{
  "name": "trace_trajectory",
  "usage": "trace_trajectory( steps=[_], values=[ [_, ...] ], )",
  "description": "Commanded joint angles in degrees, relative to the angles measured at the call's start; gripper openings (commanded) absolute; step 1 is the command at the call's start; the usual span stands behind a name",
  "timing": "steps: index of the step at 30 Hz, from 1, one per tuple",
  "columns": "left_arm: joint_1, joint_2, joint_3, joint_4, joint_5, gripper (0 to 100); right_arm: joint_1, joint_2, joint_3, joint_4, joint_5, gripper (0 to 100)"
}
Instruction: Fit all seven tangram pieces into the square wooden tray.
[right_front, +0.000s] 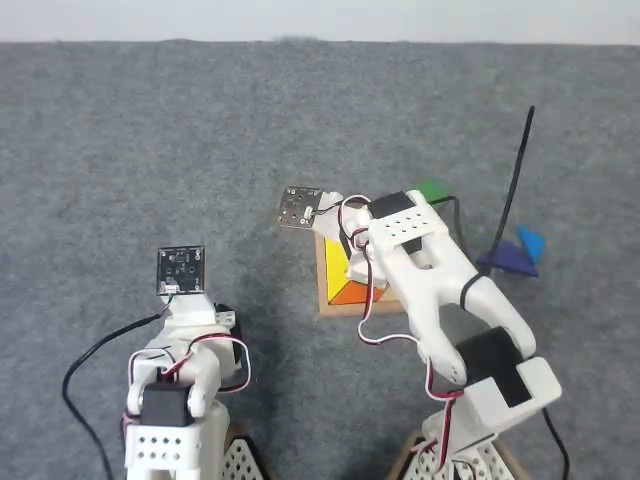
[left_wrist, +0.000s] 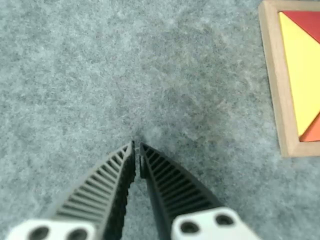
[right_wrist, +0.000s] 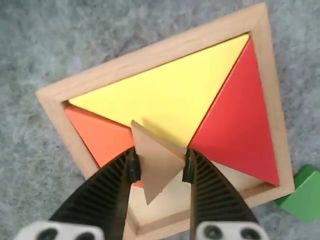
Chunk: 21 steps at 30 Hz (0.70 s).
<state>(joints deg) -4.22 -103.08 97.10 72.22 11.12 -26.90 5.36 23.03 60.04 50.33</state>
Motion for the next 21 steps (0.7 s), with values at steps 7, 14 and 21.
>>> trace_trajectory(
  steps=[7,14,21],
  values=[
    [-0.4,-1.1,-0.7,0.1,-0.6,1,0.7,-2.5,-4.2,4.1,2.5,18.2],
    [-0.4,-1.1,-0.7,0.1,-0.6,1,0.7,-2.6,-4.7,4.1,2.3,19.9],
    [-0.4,-1.1,-0.7,0.1,-0.6,1,5.0,-2.1,-12.0,8.1,-0.8,16.6]
  ],
)
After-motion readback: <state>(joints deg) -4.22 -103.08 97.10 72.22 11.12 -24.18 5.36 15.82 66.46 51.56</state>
